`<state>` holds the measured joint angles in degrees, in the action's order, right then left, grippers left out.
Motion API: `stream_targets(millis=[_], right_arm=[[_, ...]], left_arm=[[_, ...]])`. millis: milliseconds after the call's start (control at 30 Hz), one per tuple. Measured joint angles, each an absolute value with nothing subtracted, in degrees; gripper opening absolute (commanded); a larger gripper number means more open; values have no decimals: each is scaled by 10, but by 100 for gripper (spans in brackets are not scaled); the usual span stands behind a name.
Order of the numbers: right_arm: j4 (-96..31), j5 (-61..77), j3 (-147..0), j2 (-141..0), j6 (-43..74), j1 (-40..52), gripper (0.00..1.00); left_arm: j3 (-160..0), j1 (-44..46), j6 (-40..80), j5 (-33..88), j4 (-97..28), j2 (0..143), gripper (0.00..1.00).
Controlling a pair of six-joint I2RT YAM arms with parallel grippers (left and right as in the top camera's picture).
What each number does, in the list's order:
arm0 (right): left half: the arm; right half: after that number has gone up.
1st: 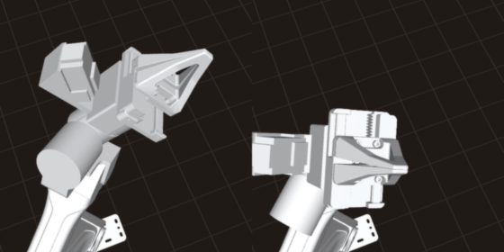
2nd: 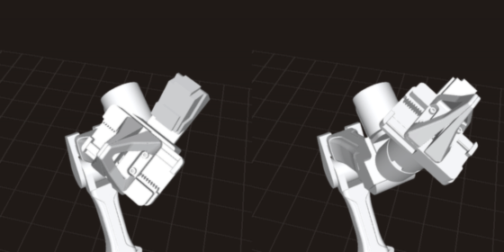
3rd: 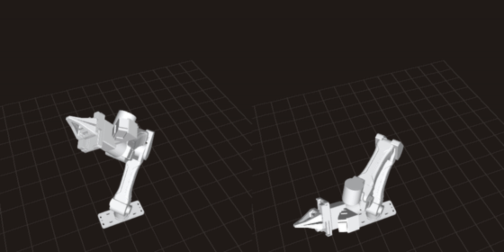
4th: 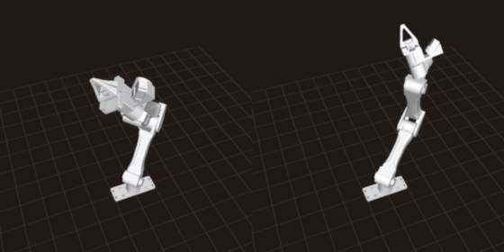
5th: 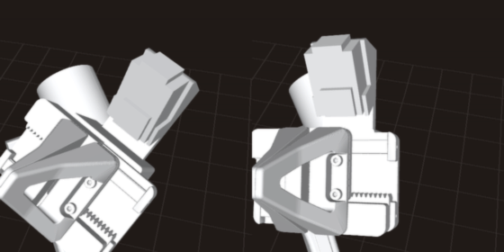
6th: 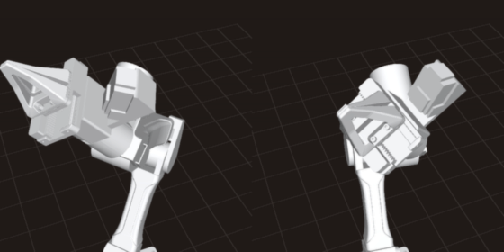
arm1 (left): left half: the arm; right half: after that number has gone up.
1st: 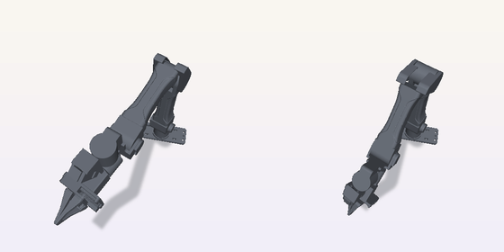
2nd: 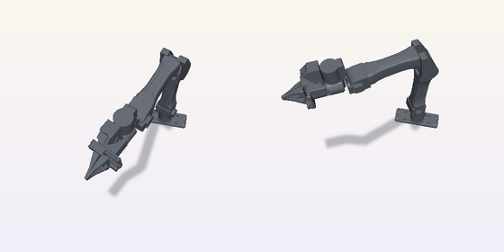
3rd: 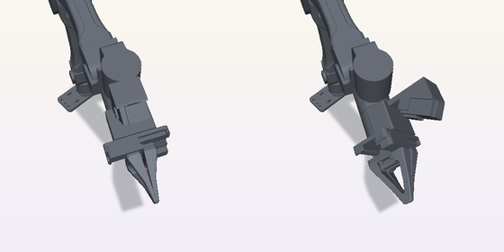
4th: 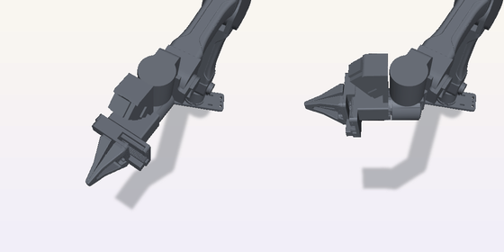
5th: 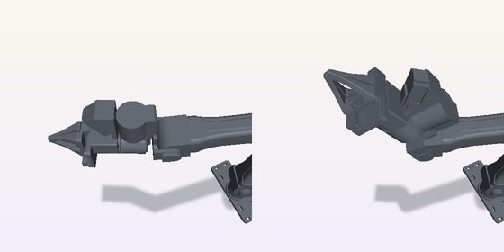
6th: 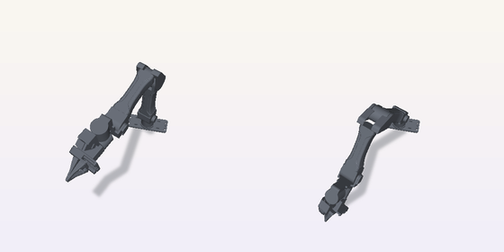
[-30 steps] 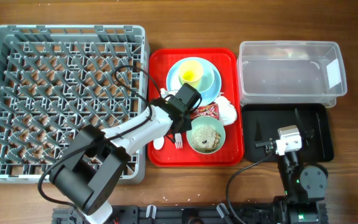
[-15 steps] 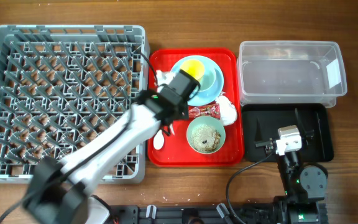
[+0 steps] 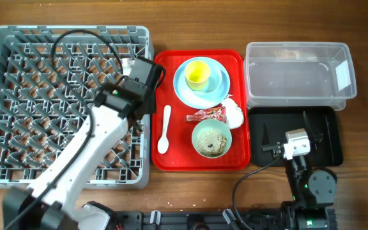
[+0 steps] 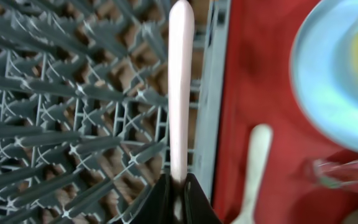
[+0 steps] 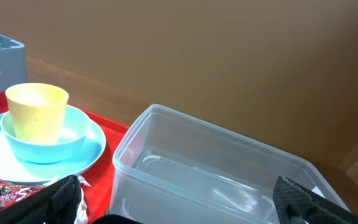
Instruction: Sort waste into correct bins and load items into the dishwasher rack
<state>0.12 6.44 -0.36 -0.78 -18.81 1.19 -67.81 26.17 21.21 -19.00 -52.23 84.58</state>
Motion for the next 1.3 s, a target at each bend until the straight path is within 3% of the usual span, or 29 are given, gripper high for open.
stream_targets(millis=[500,633,767,1100,1300], right_arm=[[1,64,-4,-8,-188,12,100],[1,64,-4,-8,-188,12,100],[1,64,-4,-8,-188,12,100],[1,64,-4,-8,-188,12,100],[1,64,-4,-8,-188,12,100]], left_arm=[[-667,249,181,-188,-531,910,7],[-651,249,180,-190,-530,910,26],[-649,245,191,-199,-530,910,32],[-649,198,218,-221,-532,908,29],[-649,211,220,-116,-538,843,29]])
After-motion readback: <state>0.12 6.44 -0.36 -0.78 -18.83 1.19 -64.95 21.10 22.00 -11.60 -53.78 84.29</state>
